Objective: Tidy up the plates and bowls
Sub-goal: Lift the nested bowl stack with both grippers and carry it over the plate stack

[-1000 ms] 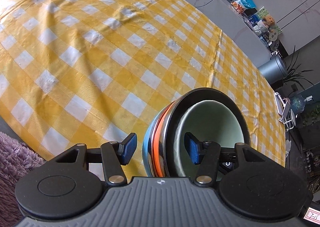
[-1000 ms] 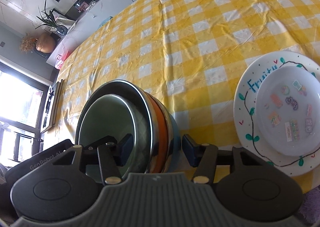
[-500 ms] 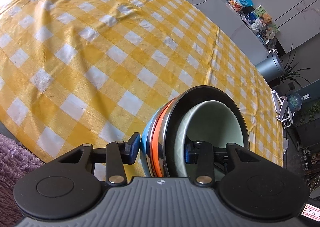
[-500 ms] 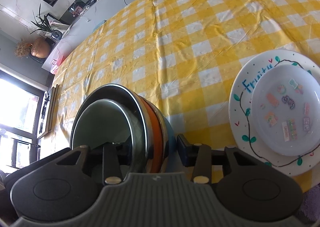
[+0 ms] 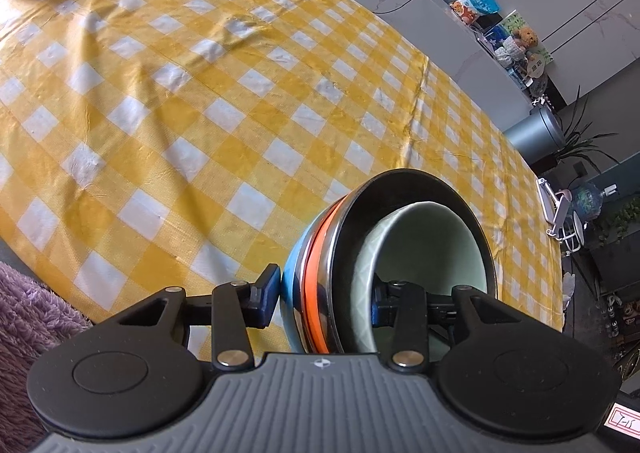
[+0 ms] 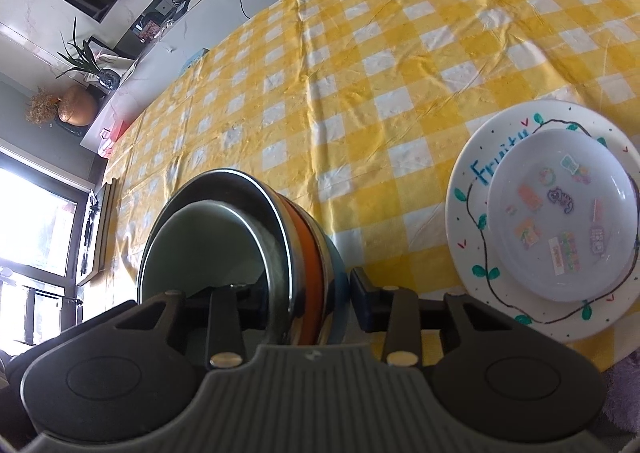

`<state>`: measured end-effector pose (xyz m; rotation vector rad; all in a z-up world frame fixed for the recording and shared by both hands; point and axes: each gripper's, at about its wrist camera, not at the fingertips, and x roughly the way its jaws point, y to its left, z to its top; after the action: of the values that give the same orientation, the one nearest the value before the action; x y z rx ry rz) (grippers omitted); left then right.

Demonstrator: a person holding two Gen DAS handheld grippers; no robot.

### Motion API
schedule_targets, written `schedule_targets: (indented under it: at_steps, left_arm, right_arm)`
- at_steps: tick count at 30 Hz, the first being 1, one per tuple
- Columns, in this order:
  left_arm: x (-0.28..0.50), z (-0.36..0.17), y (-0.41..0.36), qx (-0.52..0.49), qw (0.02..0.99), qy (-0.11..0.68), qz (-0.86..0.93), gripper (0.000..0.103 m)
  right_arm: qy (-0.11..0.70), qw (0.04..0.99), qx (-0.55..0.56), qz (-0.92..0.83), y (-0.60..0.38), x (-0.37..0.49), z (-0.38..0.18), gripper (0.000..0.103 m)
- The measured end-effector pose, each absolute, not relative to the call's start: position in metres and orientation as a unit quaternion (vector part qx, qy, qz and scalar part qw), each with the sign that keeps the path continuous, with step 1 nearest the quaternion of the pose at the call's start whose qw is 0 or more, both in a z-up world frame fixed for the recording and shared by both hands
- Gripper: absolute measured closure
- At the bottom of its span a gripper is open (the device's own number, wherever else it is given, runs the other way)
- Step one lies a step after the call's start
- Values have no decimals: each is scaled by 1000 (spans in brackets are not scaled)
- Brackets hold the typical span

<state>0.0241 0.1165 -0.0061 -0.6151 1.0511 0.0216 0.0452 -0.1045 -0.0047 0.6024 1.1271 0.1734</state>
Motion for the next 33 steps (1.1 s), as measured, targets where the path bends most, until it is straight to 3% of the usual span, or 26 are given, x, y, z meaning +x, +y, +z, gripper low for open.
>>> schedule_targets:
  at_steps: [18,33]
  left_arm:
    - [25,33,10,-244,838,482,-80,57]
    - [39,10,-50,-225,819,516,-109,57]
  right_arm:
    - [454,835,309,40,-207,11,39,66]
    - [454,829,327,-8,-275,0,24,66]
